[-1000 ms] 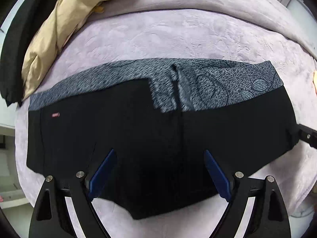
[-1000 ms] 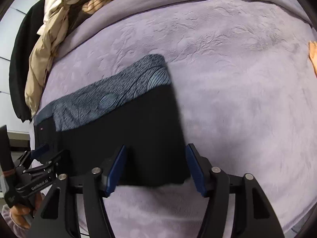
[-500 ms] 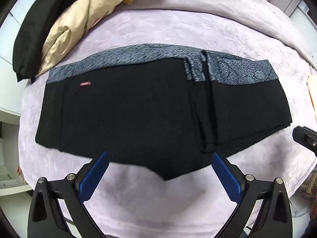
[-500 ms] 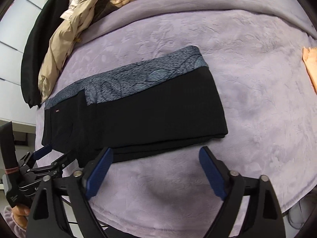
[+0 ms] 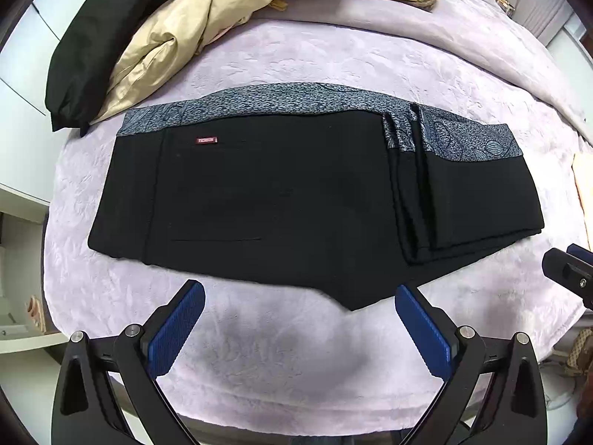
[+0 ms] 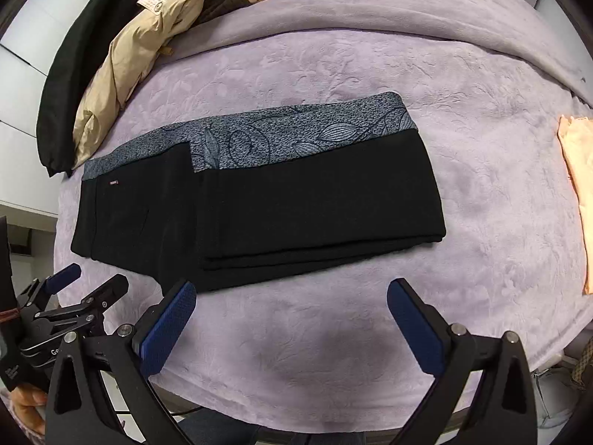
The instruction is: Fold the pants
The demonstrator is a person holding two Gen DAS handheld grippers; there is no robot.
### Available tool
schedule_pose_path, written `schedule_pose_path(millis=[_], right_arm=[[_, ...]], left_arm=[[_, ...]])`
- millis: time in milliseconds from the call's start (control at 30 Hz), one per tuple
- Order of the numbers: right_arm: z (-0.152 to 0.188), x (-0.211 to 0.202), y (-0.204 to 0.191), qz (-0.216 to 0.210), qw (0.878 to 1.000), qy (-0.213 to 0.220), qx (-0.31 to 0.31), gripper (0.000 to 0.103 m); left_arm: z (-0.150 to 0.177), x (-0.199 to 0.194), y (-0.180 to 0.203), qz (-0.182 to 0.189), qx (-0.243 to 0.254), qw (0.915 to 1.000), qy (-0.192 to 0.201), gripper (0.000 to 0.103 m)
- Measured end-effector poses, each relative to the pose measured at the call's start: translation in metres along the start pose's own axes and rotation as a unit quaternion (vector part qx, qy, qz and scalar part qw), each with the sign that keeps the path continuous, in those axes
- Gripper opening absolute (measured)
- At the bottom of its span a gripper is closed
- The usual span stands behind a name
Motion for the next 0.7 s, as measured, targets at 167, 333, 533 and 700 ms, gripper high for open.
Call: schedule_pose_path(millis=[167, 333, 533, 700], right_arm=[[0.003, 0.0, -0.008, 0.005, 1.0, -0.001, 0.003, 0.103], [0.005, 0.001, -0.016, 0.01, 1.0, -0.003, 0.001, 0.103], [0.004, 0.001, -0.032, 0.015, 1.0, -0.004, -0.01, 0.103], [0.003, 0.003, -0.049, 0.016, 1.0, -0.006, -0.025, 0.103]], left_arm=[[0.003, 0.0, -0.007, 0.002, -0.001, 1.0, 0.0, 0.103], [0.006, 0.0, -0.015, 0.003, -0.002, 1.0, 0.002, 0.103], [0.009, -0.001, -0.029, 0.005, -0.01, 0.9999, 0.005, 0.103], [0.011, 0.0, -0.04, 0.007, -0.023, 0.9997, 0.004, 0.103]])
Point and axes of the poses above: each gripper's, at about its wrist camera, not at the fingertips, and x roughly the way its jaws point, y to its right, z to its underside, the point moved 10 cm from there along x, roughly the way its jaws point, and after that the axes turned 4 degrees about -z, right-handed, at the moved point
